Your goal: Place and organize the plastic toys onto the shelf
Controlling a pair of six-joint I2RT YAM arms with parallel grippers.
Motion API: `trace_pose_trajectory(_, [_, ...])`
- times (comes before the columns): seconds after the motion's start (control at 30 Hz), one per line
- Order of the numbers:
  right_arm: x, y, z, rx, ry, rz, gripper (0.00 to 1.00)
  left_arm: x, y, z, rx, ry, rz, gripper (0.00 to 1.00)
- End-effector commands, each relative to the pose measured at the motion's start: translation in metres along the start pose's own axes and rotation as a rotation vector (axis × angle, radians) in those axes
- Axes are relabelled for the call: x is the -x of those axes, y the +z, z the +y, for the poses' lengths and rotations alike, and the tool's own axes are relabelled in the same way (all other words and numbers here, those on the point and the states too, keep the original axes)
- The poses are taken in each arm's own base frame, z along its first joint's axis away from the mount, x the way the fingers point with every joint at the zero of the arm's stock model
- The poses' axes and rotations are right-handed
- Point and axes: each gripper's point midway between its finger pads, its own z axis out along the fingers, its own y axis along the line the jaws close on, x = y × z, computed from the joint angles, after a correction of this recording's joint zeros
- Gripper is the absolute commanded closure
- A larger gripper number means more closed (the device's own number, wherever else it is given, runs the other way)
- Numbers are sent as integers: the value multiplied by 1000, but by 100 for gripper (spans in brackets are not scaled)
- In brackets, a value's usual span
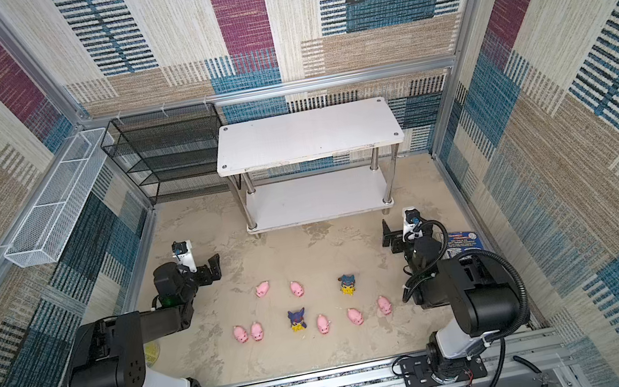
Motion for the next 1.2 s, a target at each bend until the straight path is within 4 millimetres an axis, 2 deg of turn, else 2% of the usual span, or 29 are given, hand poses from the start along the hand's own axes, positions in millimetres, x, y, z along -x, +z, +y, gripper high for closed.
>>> trace_pose_trajectory(0.0, [10,0,2,12,10,-37,0,6,1,0,-2,1,-22,1])
trace_pose_trajectory(0.23, [10,0,2,11,10,-38,0,6,1,0,-2,1,-23,0])
trace_pose_trajectory(0.37, [9,0,2,12,10,-36,0,6,1,0,-2,2,-22,9])
trace_pose_trajectory(0.57, [9,0,2,12,10,-36,0,6,1,0,-2,2,-22,0])
trace_pose_trajectory(1.17, [9,0,2,14,13,-35,0,6,1,0,1,1,-17,0])
